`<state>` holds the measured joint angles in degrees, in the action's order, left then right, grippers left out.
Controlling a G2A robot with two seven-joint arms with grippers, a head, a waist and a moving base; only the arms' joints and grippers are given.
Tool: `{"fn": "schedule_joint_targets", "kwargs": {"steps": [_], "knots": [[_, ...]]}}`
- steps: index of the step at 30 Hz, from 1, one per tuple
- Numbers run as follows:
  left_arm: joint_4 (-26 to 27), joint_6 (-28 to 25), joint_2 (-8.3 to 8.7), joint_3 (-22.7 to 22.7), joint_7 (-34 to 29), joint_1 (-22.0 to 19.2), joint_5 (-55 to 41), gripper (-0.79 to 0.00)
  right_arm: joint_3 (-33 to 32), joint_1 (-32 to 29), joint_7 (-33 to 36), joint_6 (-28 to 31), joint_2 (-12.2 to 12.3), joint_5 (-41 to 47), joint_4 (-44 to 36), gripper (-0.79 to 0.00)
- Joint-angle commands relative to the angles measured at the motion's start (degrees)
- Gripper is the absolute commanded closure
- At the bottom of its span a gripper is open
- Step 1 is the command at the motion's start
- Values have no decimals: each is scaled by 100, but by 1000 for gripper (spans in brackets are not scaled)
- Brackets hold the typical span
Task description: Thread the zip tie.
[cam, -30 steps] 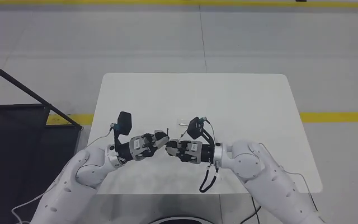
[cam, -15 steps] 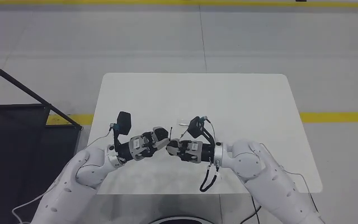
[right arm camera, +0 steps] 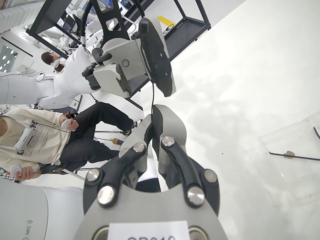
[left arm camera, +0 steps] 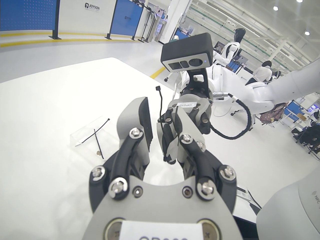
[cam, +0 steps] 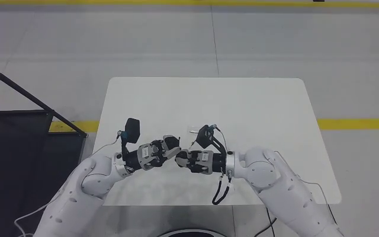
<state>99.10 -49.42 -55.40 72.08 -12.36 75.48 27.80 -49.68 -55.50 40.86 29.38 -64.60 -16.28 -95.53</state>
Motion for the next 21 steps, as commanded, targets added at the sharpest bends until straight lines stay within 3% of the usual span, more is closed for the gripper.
{"fn": "schedule_joint_targets", "kwargs": {"steps": [1,5,13,21], "knots": [[-21,-2,-6,-17,-19,-21,-14,-296,2,-3,26,20,0,-22,-10,0],[-97,-30,-19,-54,-48,-64,-127,-280,4,-16,54,26,-3,-62,-33,0],[-237,-157,-35,-130,-204,-155,-340,-132,5,-13,101,26,-13,-89,-29,0],[-326,-244,-40,-189,-430,-255,-520,-68,-8,-25,104,14,-22,-109,-39,0]]}}
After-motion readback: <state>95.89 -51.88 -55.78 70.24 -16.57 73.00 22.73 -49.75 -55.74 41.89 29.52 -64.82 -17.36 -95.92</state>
